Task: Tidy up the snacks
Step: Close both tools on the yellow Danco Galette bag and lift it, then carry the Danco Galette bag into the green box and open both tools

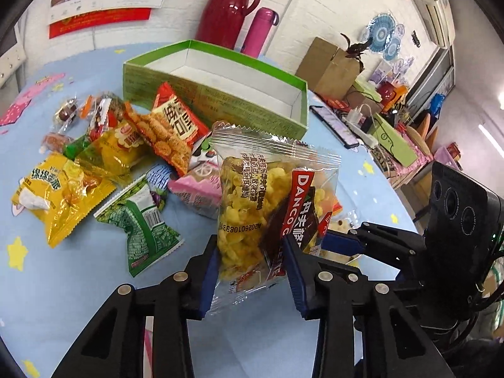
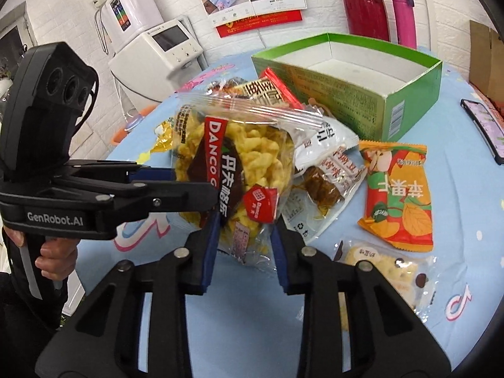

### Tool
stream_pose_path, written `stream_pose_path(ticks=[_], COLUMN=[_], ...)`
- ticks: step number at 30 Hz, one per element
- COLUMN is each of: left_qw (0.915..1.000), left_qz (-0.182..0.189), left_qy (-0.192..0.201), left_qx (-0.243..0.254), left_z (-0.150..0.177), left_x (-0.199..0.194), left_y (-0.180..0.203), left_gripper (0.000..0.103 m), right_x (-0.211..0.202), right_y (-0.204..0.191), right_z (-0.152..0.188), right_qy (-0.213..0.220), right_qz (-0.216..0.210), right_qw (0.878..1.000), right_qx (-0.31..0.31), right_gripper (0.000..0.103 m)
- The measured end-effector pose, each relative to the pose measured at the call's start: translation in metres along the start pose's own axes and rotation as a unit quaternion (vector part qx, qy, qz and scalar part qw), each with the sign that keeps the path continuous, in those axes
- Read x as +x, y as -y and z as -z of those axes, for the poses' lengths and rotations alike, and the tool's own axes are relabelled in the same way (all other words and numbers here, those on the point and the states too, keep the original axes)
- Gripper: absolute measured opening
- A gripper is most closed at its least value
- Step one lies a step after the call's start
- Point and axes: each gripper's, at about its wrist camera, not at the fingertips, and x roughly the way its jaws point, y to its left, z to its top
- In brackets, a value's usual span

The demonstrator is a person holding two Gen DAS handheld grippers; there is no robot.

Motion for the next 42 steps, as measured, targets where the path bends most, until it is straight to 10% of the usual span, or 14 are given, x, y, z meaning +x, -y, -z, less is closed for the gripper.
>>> stream_pose_path(ticks=[11, 33, 35, 38, 42], left_qw=[0.9963, 0.9993, 0.9997, 0.9992, 0.9965], left_qz=[0.018, 0.034, 0.025, -0.030, -0.056], left_qy=[0.076, 0.009, 0.005, 0.023, 0.059], left_qx=[0.035, 0.009, 0.001, -0.015, -0.020], left_z=[-0.093, -0.193, -0.193, -0.190, -0.186], left_x=[-0.016, 0.105, 0.112, 0.109, 0.092], left_y=[0.022, -0.016, -0.020, -0.027, -0.032], left_gripper=[0.038, 0.039, 0.043, 0.091, 0.093], right_x=[-0.032, 0.037, 0.043, 0.045, 0.036], right_y=[0.024, 0.131, 0.132, 0.129, 0.126], right_z=[-0.072, -0.134, -0.135, -0.132, -0.129], right_qy=[0.097, 0.058, 0.053, 0.058, 0.069], right_qz=[0.047, 0.080, 0.094, 0.139, 0.149], right_qw=[0.994, 0.994, 0.994, 0.989, 0.986], right_qx=[-0.013, 0.045, 0.035, 0.002, -0.019], right_gripper=[0.034, 0.036, 0.040, 0.073, 0.087])
